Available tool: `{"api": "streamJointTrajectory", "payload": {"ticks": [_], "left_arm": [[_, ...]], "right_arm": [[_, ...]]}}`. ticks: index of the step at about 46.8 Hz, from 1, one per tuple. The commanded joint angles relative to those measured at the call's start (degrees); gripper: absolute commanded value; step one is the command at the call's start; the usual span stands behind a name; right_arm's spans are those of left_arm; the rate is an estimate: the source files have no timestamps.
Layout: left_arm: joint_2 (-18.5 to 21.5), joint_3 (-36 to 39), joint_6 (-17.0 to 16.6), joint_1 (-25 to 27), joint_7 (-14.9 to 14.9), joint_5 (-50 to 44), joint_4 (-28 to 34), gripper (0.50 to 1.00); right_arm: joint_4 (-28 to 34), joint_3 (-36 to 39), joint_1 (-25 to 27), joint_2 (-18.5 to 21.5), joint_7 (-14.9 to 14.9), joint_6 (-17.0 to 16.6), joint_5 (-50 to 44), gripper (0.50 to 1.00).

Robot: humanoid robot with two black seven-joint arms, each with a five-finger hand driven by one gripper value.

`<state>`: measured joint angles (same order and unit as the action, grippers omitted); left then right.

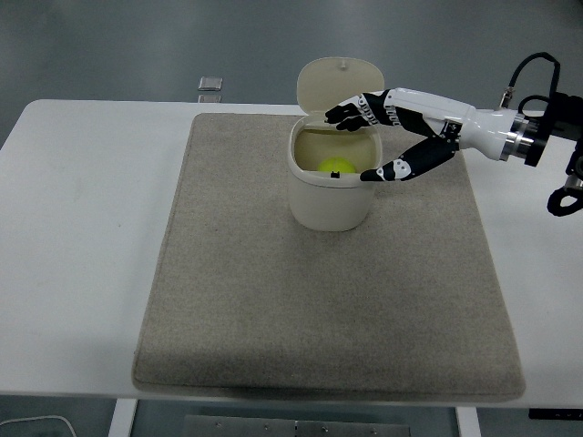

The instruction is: Pick up the tennis ball and place it in the box.

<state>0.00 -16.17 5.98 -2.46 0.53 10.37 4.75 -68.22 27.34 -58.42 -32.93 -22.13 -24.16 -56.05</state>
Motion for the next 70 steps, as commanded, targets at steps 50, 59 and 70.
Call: {"api": "streamJointTrajectory", "payload": {"ticks": [50,59,70], "left_arm": [[0.00,0.00,0.00,0.00,0.00,0.00,0.00,0.992],[0.00,0.00,0.00,0.00,0.00,0.00,0.00,0.992],[0.00,0.00,0.00,0.00,0.00,0.00,0.00,0.992]], "right_arm": [[16.28,-0.19,6.30,2.69,12.55,7.63,45.31,0.909],[16.98,-0.01,6.38,4.45,16.68,9.92,55.24,0.909],[19.88,0.08,7.26,6.73,17.12,9.92,62.29,0.909]]}}
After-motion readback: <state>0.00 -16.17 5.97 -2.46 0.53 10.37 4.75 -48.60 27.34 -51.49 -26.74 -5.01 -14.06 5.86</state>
